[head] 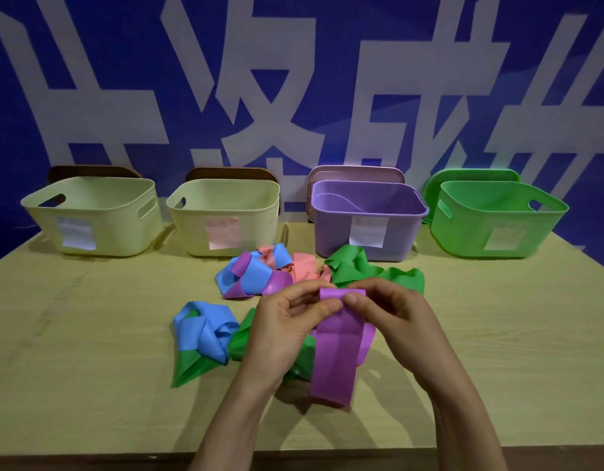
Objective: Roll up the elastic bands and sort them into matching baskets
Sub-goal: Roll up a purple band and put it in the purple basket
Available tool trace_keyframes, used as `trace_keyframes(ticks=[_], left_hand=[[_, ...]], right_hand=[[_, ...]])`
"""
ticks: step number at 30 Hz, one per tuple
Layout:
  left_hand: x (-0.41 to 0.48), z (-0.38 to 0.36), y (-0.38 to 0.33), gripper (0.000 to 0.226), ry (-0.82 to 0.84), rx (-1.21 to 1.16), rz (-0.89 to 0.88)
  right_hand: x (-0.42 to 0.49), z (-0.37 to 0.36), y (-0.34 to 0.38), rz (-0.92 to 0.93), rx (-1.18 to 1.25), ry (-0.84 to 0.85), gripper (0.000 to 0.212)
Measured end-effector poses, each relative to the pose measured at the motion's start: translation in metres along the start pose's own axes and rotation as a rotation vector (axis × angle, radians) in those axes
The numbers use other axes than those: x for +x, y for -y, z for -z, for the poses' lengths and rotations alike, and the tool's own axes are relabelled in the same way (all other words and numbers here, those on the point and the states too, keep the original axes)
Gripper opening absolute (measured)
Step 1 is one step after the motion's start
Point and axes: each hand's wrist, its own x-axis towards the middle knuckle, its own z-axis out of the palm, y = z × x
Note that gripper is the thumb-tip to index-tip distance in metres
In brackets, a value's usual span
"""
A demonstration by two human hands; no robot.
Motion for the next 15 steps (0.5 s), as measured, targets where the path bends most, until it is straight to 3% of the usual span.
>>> trace_keyframes(ticks=[6, 11, 15], left_hand=[[0.0017, 0.0097, -0.003, 0.049, 0.164, -0.148, 0.122], [-0.0004, 0.0052, -0.0027, 0.015, 0.097, -0.119, 0.197], [0.0001, 0.0044, -0.0055, 0.013, 0.049, -0.089, 0.172]], right_hand=[[0.002, -0.0004, 0.0018, -0.004, 0.123, -0.033, 0.017], [0.0037, 0.0001, 0.0036, 0.0, 0.185, -0.071, 0.017], [0.003, 0.0006, 0.0008, 0.001, 0.181, -0.065, 0.025]])
